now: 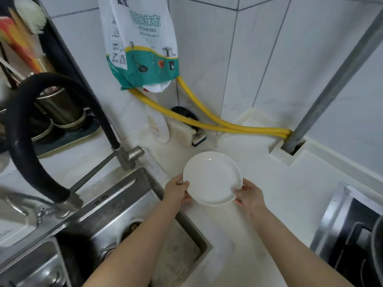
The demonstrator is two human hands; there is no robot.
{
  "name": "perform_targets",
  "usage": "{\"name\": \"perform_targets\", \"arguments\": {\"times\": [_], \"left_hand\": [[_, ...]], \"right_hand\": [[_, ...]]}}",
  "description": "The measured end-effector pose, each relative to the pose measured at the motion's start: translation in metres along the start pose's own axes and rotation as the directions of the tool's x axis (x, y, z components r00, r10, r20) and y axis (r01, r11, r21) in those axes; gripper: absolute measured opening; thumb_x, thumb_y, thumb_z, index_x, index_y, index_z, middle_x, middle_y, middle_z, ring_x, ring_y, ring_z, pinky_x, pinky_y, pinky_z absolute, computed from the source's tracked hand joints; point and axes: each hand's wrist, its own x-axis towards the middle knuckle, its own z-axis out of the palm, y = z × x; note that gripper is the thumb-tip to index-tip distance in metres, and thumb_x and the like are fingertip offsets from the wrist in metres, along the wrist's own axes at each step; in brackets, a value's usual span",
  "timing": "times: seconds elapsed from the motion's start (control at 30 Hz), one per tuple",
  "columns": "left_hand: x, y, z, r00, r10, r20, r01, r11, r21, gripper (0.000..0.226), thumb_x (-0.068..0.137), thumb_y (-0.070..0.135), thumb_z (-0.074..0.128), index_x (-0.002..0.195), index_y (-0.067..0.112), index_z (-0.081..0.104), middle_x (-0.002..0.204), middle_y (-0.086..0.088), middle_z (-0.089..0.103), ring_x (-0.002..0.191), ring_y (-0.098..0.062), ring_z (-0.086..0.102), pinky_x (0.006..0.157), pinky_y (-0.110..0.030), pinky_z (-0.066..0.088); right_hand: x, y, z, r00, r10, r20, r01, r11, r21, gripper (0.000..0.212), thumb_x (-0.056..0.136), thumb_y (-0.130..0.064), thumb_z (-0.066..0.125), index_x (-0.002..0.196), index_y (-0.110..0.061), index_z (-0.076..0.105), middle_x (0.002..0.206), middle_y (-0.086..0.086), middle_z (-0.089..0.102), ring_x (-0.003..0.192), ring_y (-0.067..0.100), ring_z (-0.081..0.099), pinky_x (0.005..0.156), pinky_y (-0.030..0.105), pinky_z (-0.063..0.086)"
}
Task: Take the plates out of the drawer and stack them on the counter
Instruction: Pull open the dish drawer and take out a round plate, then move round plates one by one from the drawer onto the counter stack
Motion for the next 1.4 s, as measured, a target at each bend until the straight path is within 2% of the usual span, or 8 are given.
{"name": "perform_targets", "arguments": {"times": [0.3, 0.47, 0.77, 0.9, 1.0, 1.13, 1.27, 1.4], "left_hand": [[0.024, -0.002, 0.001, 1.0, 0.019, -0.002, -0.019, 0.998, 0.058, 0.045, 0.092, 0.0, 0.053, 0.135, 0.014, 0.049, 0.128, -0.016, 0.058, 0.105, -0.037, 0.062, 0.084, -0.052, 0.056], [0.034, -0.002, -0.001, 1.0, 0.02, -0.002, -0.02, 0.998, 0.064, 0.044, 0.09, -0.001, 0.056, 0.132, 0.011, 0.052, 0.128, -0.019, 0.057, 0.111, -0.042, 0.058, 0.084, -0.056, 0.055], [0.039, -0.006, 0.002, 0.999, 0.031, -0.034, -0.029, 0.997, 0.072, 0.041, 0.091, 0.004, 0.055, 0.131, 0.015, 0.054, 0.126, -0.013, 0.059, 0.108, -0.038, 0.06, 0.081, -0.048, 0.057], [0.034, -0.007, 0.001, 0.998, 0.029, -0.057, -0.023, 0.995, 0.102, 0.038, 0.091, 0.01, 0.058, 0.128, 0.011, 0.054, 0.124, -0.014, 0.06, 0.104, -0.034, 0.061, 0.081, -0.045, 0.057], [0.026, -0.01, -0.006, 0.999, 0.02, -0.046, -0.013, 0.991, 0.134, 0.035, 0.091, 0.012, 0.057, 0.125, 0.01, 0.056, 0.1, -0.013, 0.064, 0.079, -0.025, 0.061, 0.074, -0.042, 0.058], [0.008, -0.021, -0.014, 0.999, 0.011, -0.038, -0.004, 0.982, 0.188, 0.031, 0.092, 0.015, 0.058, 0.122, 0.009, 0.058, 0.077, -0.01, 0.062, 0.07, -0.024, 0.06, 0.084, -0.048, 0.057], [-0.018, -0.036, -0.027, 1.0, 0.016, -0.003, -0.015, 0.964, 0.267, 0.032, 0.093, 0.014, 0.055, 0.125, 0.008, 0.055, 0.103, -0.018, 0.063, 0.08, -0.023, 0.06, 0.083, -0.041, 0.057], [-0.059, -0.053, -0.049, 0.996, 0.091, 0.014, -0.089, 0.915, 0.394, 0.03, 0.094, 0.014, 0.053, 0.123, 0.007, 0.055, 0.097, -0.009, 0.064, 0.069, -0.012, 0.057, 0.06, -0.021, 0.049]], "right_hand": [[0.027, 0.001, 0.008, 1.0, 0.016, -0.021, -0.017, 0.998, -0.063, 0.044, 0.081, 0.012, 0.059, 0.119, -0.009, 0.063, 0.084, 0.005, 0.065, 0.087, 0.027, 0.061, 0.094, 0.049, 0.053], [0.033, 0.002, 0.011, 0.999, 0.015, -0.035, -0.017, 0.998, -0.069, 0.048, 0.08, 0.015, 0.054, 0.121, -0.011, 0.062, 0.095, 0.01, 0.065, 0.09, 0.029, 0.061, 0.093, 0.048, 0.053], [0.032, 0.0, 0.014, 0.999, -0.028, -0.037, 0.02, 0.981, -0.194, 0.047, 0.079, 0.011, 0.054, 0.117, -0.014, 0.063, 0.082, 0.001, 0.065, 0.1, 0.035, 0.064, 0.095, 0.053, 0.051], [0.022, -0.001, 0.015, 0.997, -0.073, -0.029, 0.06, 0.949, -0.31, 0.029, 0.079, 0.0, 0.058, 0.099, -0.019, 0.063, 0.091, 0.007, 0.068, 0.094, 0.031, 0.065, 0.092, 0.048, 0.053], [0.01, -0.002, 0.013, 0.995, -0.096, -0.006, 0.086, 0.908, -0.411, 0.01, 0.079, -0.007, 0.058, 0.085, -0.013, 0.062, 0.073, 0.003, 0.062, 0.072, 0.024, 0.057, 0.07, 0.034, 0.049], [-0.009, 0.003, 0.011, 0.991, -0.129, 0.026, 0.125, 0.863, -0.489, 0.022, 0.08, -0.014, 0.059, 0.064, -0.021, 0.046, 0.057, -0.008, 0.046, 0.056, 0.011, 0.043, 0.052, 0.022, 0.031], [-0.035, 0.017, 0.013, 0.988, -0.129, 0.09, 0.157, 0.854, -0.496, 0.021, 0.084, -0.008, 0.055, 0.07, -0.022, 0.046, 0.067, -0.008, 0.046, 0.061, 0.006, 0.042, 0.058, 0.018, 0.032], [-0.07, 0.031, 0.021, 0.969, -0.168, 0.18, 0.245, 0.716, -0.653, 0.008, 0.085, -0.022, 0.059, 0.093, -0.023, 0.059, 0.09, -0.006, 0.061, 0.085, 0.015, 0.058, 0.076, 0.02, 0.037]]}}
